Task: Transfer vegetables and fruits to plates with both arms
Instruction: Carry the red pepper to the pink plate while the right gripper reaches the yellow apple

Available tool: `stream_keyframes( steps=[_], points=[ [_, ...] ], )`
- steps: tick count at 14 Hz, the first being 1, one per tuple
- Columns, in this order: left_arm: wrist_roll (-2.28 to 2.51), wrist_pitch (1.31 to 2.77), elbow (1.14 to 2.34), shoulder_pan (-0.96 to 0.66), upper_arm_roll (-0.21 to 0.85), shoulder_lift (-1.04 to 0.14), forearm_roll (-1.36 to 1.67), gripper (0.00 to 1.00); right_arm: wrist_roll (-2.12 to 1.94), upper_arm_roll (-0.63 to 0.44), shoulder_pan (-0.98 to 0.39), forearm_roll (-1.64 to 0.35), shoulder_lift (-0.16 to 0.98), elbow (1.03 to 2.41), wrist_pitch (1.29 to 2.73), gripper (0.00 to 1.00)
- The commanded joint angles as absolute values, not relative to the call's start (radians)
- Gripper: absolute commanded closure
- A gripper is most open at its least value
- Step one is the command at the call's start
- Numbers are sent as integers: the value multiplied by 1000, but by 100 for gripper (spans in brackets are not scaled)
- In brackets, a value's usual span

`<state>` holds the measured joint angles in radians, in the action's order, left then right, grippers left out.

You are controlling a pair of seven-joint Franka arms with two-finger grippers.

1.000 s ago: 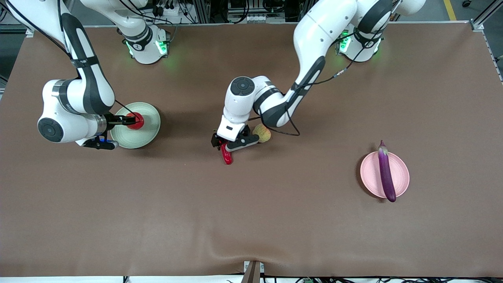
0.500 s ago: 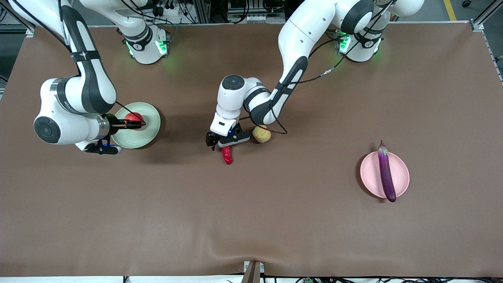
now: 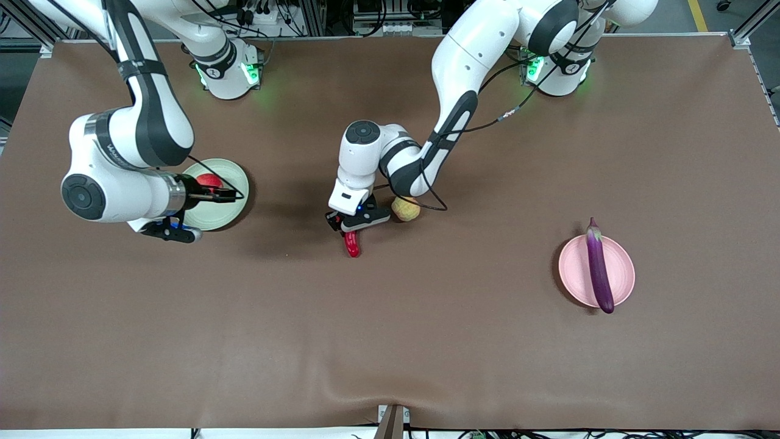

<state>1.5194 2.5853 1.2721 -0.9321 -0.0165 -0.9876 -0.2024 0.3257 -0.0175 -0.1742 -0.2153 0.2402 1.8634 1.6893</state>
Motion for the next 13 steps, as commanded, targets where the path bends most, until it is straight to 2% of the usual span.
stream_keyframes(
  steps=[1,3,5,7,9,13],
  points=[
    [1509,2404,1278,-898,-18,-853,-186,100,388,-18,-186,-276,256,1829,1669,0],
    [1502,2253,1278,-841,-12,-754,-186,100,396,-18,-227,-316,256,1825,1680,0],
    [1447,2108,1279,-767,-11,-694,-186,100,417,-18,-258,-356,278,1803,1689,0],
    [1341,1992,1281,-671,-12,-655,-186,100,558,-18,-317,-405,293,1793,1759,0],
    [1188,1933,1296,-550,-11,-626,-186,100,705,-18,-391,-416,339,1751,1819,0],
    [842,1922,1345,-323,-15,-635,-204,100,947,-18,-494,-512,484,1565,1873,0]
  ],
)
